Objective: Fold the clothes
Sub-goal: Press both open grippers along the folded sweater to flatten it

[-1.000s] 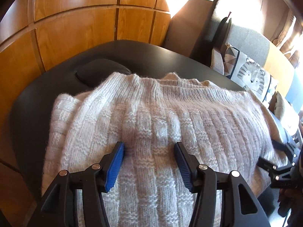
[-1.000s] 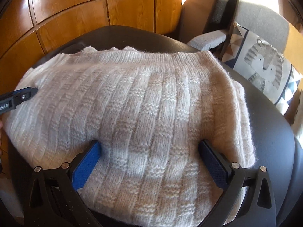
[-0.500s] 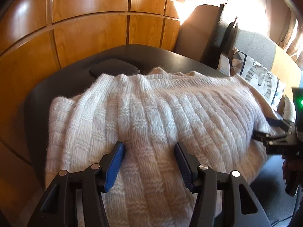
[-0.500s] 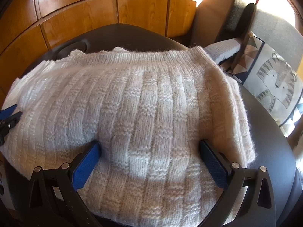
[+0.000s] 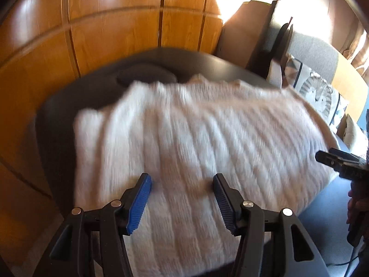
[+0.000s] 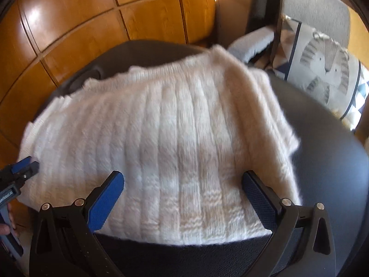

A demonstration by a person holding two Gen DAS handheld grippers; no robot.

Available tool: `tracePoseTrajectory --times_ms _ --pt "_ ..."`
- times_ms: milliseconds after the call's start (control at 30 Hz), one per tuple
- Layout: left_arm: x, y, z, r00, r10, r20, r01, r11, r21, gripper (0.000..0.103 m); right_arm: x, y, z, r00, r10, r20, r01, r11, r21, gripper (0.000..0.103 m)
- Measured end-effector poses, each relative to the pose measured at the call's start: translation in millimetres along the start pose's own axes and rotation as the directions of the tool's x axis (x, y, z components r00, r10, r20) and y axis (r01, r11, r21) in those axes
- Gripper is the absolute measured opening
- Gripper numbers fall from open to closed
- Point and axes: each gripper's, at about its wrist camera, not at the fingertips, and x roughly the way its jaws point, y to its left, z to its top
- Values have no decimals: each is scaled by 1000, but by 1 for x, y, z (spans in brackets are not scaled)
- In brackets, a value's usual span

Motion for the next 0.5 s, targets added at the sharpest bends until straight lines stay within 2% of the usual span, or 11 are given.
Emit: tracePoseTrajectory --times_ms 133,367,500 --pt "-1 -7 -7 1000 4 9 -4 1000 12 58 10 5 6 999 -40 -12 39 998 -57 103" --pt "0 -11 -11 1000 -1 13 1 1000 5 60 22 1 21 999 -35 -21 32 995 -94 103" --pt "3 -18 -8 1000 12 7 -12 1000 15 69 21 1 18 999 -38 -2 38 995 -97 103"
